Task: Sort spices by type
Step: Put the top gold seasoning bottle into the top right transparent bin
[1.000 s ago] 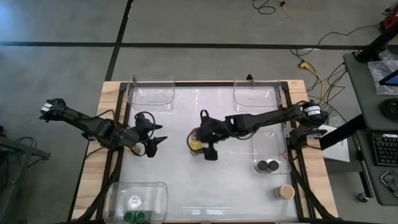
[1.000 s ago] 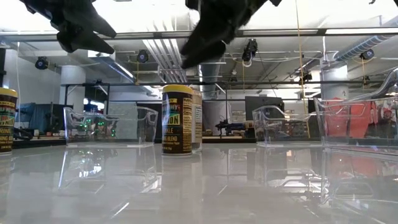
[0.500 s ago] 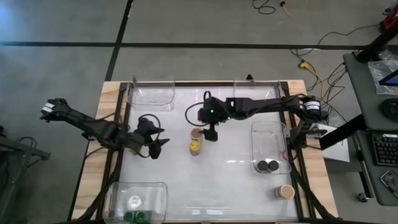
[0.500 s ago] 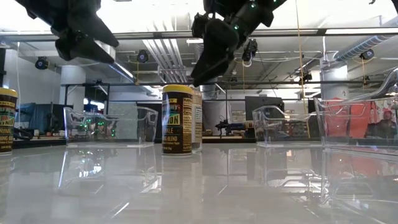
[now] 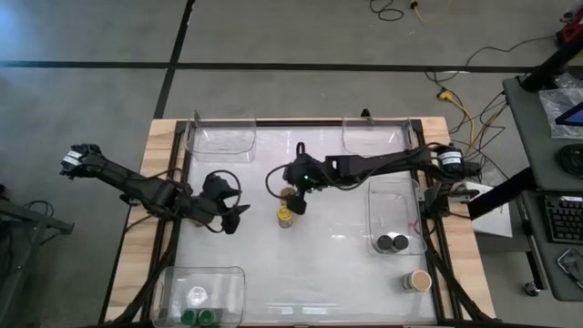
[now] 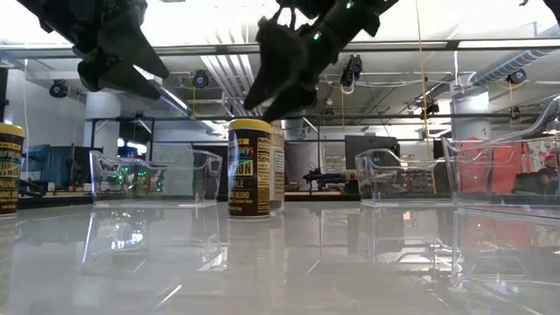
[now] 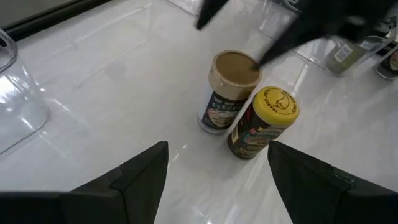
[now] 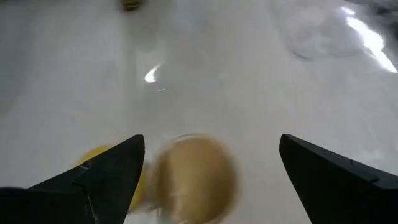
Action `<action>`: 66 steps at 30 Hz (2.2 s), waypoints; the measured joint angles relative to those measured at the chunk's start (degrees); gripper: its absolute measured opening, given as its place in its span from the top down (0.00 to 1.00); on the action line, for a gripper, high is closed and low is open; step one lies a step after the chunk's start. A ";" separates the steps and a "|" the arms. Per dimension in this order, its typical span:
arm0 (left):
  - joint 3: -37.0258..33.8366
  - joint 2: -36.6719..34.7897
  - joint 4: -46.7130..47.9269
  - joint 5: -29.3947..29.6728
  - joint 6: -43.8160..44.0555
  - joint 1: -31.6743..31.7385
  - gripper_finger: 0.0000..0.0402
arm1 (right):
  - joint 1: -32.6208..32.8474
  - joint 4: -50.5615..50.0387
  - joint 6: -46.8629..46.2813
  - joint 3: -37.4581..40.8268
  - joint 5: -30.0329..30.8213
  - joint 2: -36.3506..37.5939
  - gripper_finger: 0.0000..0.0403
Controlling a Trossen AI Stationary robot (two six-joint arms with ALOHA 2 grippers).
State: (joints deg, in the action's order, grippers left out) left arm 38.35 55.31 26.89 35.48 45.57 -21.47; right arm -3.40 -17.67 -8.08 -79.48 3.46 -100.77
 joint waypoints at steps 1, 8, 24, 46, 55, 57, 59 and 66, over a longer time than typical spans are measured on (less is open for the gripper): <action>0.00 -0.19 0.25 -0.02 0.00 0.00 0.35 | 0.29 0.39 -2.00 0.00 1.98 -0.40 0.10; -0.02 -1.40 3.49 -0.02 0.01 0.00 0.35 | 4.99 0.58 -7.78 -0.52 11.13 -0.61 0.10; -0.02 -2.34 5.45 -0.44 0.03 -0.09 0.35 | 6.14 0.11 -5.44 0.90 13.11 -2.66 0.10; -0.02 -3.61 6.42 -1.22 0.01 -0.17 0.35 | 5.18 -3.50 -8.90 -0.02 12.54 -3.56 0.10; -0.02 -3.67 6.68 -1.22 0.01 -0.17 0.35 | 4.14 -7.10 -8.87 -0.02 10.66 -3.31 0.10; -0.02 -3.67 6.68 -1.20 0.01 -0.17 0.35 | 3.54 -6.88 -8.74 -0.02 9.93 -2.99 0.10; -0.02 -3.67 6.68 -1.20 0.01 -0.17 0.35 | 2.95 -5.66 -8.10 -0.02 7.70 -2.85 0.10; -0.02 -3.67 6.68 -1.20 0.14 -0.17 0.35 | 0.68 -4.60 -6.63 0.04 3.32 -3.31 0.10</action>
State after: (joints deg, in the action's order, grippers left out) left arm 38.33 51.64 33.56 34.29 45.71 -21.65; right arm -2.72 -22.27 -14.71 -79.44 6.79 -104.08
